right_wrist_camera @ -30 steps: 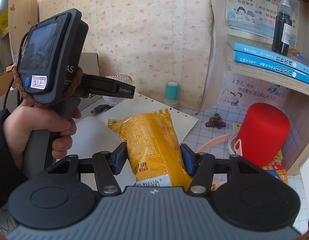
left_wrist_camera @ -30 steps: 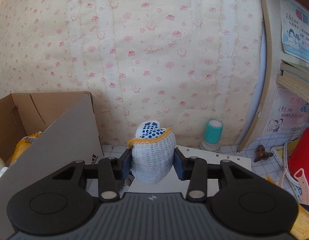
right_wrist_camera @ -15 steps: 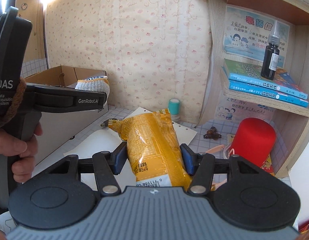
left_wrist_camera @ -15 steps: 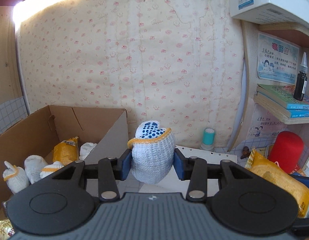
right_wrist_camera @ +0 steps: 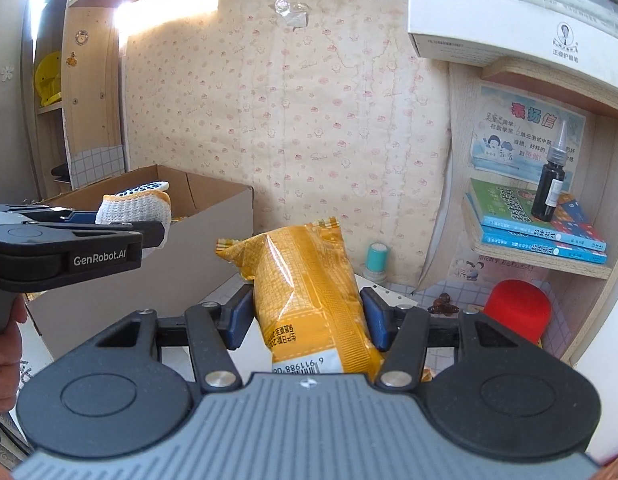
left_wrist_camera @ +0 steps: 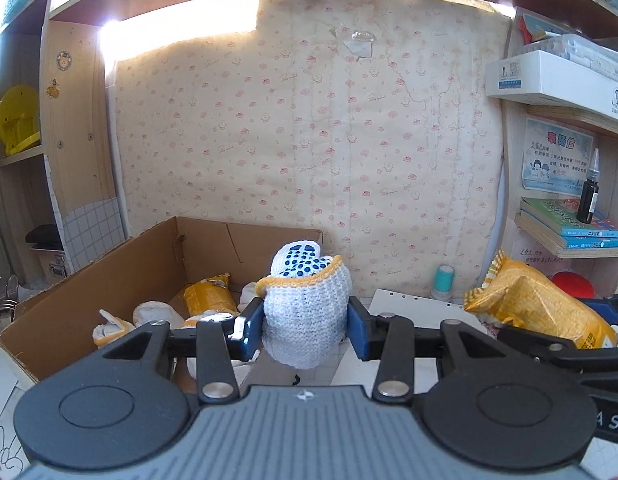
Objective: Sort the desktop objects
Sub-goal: 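Lift the glove and snack bag and carry them over the box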
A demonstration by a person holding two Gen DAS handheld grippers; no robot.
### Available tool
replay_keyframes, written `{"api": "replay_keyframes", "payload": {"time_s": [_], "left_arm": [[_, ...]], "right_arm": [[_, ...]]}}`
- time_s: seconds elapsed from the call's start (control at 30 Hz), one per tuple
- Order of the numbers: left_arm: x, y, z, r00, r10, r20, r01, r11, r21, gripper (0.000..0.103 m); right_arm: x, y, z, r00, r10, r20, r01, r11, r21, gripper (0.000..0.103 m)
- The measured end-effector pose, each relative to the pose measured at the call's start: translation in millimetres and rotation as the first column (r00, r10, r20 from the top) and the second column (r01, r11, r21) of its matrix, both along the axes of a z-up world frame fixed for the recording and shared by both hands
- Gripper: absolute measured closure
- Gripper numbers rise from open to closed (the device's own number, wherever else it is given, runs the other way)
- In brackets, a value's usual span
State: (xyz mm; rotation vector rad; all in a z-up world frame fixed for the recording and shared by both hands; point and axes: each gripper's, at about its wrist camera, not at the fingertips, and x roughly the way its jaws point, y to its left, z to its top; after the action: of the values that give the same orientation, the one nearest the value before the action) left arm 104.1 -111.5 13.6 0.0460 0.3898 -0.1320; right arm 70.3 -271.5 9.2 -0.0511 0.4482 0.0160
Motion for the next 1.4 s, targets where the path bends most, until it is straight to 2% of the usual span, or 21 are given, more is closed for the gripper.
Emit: {"api": "replay_keyframes", "payload": {"time_s": [0.33,0.67,0.87,1.13,1.27,1.4], "left_arm": [[-16,45,18,0.998,0.052,0.043,-0.05,0.998,-0.034,0.058],[-10,119,10,0.99,0.14,0.002,-0.14,0.988,-0.064,0.058],[4,150,4,0.986,0.163,-0.015,-0.164,0.985,-0.06,0.058],[26,165,-3,0.989,0.145,-0.042,-0.147,0.988,-0.053,0.057],[35,169,-6,0.987,0.151,-0.053,-0.154,0.986,-0.059,0.057],[42,168,-9,0.987,0.142,-0.07,-0.146,0.987,-0.061,0.057]], "right_arm": [[5,44,17,0.997,0.073,0.017,-0.073,0.997,-0.024,0.047],[42,104,14,0.983,0.184,-0.016,-0.184,0.983,-0.014,0.047],[72,146,9,0.97,0.237,-0.046,-0.238,0.971,-0.024,0.047],[109,168,0,0.968,0.24,-0.078,-0.242,0.97,-0.024,0.048],[120,172,-1,0.968,0.238,-0.083,-0.242,0.969,-0.041,0.051],[133,174,-1,0.961,0.262,-0.091,-0.264,0.964,-0.011,0.053]]}}
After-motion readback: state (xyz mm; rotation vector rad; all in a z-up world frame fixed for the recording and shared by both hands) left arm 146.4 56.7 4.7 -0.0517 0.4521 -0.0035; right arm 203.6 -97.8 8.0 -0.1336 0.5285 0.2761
